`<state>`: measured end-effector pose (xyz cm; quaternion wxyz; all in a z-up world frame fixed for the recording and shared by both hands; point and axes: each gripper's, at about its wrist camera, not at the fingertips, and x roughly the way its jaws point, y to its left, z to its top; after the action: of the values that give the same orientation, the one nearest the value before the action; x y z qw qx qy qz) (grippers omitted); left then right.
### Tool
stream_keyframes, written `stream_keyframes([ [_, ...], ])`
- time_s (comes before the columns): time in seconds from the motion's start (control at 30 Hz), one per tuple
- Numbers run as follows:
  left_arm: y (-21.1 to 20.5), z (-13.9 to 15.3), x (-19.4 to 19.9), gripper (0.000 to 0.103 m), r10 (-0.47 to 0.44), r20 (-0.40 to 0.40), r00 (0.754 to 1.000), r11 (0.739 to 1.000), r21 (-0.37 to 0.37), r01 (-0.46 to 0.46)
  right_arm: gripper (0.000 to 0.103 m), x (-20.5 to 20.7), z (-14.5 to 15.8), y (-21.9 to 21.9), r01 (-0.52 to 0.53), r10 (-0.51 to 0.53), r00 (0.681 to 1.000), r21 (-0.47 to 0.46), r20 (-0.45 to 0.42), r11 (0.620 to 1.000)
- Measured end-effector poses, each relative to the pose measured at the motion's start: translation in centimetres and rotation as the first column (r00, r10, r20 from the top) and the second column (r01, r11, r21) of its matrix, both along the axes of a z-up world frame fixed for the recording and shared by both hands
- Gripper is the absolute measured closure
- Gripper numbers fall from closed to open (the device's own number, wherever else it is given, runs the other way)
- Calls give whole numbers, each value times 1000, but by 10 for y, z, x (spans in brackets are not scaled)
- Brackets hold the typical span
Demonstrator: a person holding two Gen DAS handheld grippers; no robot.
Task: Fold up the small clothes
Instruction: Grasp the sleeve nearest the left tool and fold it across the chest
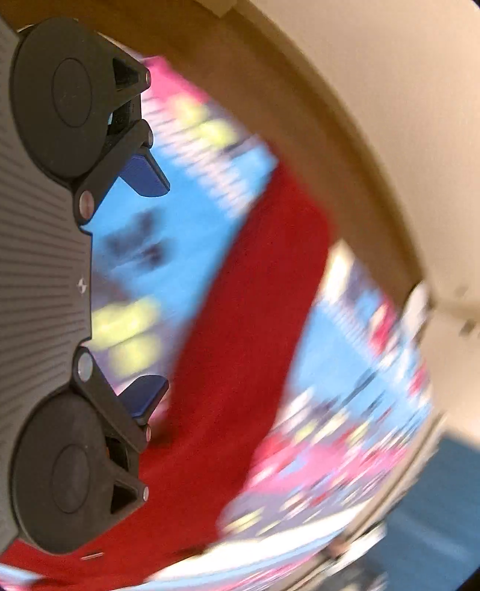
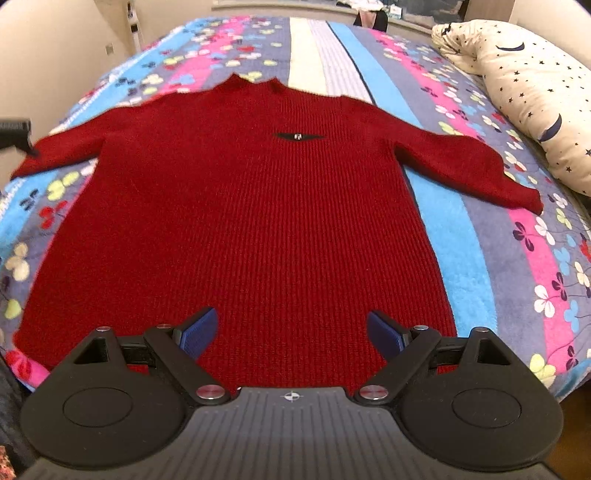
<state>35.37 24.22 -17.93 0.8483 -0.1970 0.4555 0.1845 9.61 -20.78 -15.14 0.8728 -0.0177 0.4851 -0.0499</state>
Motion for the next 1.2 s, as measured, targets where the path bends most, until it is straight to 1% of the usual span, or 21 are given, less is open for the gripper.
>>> stream_keyframes([
  [0.03,15,-4,12,0,27,17,999,1000,-15,-26,14,2,-3,1,0,0,1000,-6,-9,1000],
  [0.1,48,-18,34,1,66,46,997,985,-163,-58,14,8,-9,4,1,-1,999,-16,-33,1000],
  [0.2,88,-46,51,1,199,39,979,921,-349,-174,14,15,-15,8,-2,1,998,-27,-61,1000],
  [0.3,110,-72,65,0,249,-14,969,876,-422,-231,14,22,-20,10,-9,5,997,-40,-78,999],
  [0.43,128,-67,73,0,383,22,924,808,-493,-323,14,27,-25,11,-19,14,995,-49,-95,999],
  [0.47,133,-62,76,11,419,44,907,799,-492,-345,14,27,-26,11,-21,16,995,-50,-98,999],
  [0.5,135,-59,81,58,432,51,901,806,-470,-360,14,28,-27,10,-21,16,995,-49,-99,999],
  [0.53,137,-56,90,87,414,29,910,828,-426,-364,14,27,-27,9,-19,15,995,-45,-96,999],
  [0.6,130,-45,107,88,389,-28,921,868,-323,-377,14,24,-28,4,-18,15,996,-32,-90,999],
  [0.67,108,-18,120,88,365,28,931,908,-232,-349,14,21,-32,-2,-17,15,996,-20,-92,1000],
  [0.73,68,21,132,88,280,138,950,954,-150,-259,15,20,-35,-10,-1,0,995,-13,-102,1000],
  [0.8,6,61,144,88,132,254,958,989,-98,-110,15,18,-36,-20,16,-16,995,-2,-103,1000],
  [0.87,-70,90,147,88,-48,348,936,997,-34,63,15,18,-35,-30,35,-36,995,-8,-90,999],
  [0.93,-159,100,139,87,-263,407,875,961,33,274,15,18,-34,-40,64,-65,995,-16,-74,998],
  [0.97,-202,95,131,76,-370,408,835,921,43,387,15,18,-33,-45,80,-81,995,-15,-66,997],
  [1.0,-242,81,120,44,-459,398,794,873,37,486,15,19,-33,-50,93,-94,994,-13,-62,996],
  [1.03,-276,62,109,26,-542,367,756,818,26,574,15,19,-33,-53,102,-102,993,-13,-58,995],
  [1.07,-306,38,97,4,-612,300,732,773,34,633,15,21,-33,-57,107,-108,993,-15,-55,994],
  [1.13,-334,-5,73,4,-687,180,704,723,73,687,15,25,-32,-62,107,-107,993,-21,-40,994],
  [1.17,-333,-18,65,4,-695,143,704,717,77,693,15,28,-31,-66,105,-106,994,-24,-28,994],
  [1.2,-321,-26,59,4,-679,126,723,733,69,677,15,31,-31,-72,104,-104,994,-26,-14,994],
])
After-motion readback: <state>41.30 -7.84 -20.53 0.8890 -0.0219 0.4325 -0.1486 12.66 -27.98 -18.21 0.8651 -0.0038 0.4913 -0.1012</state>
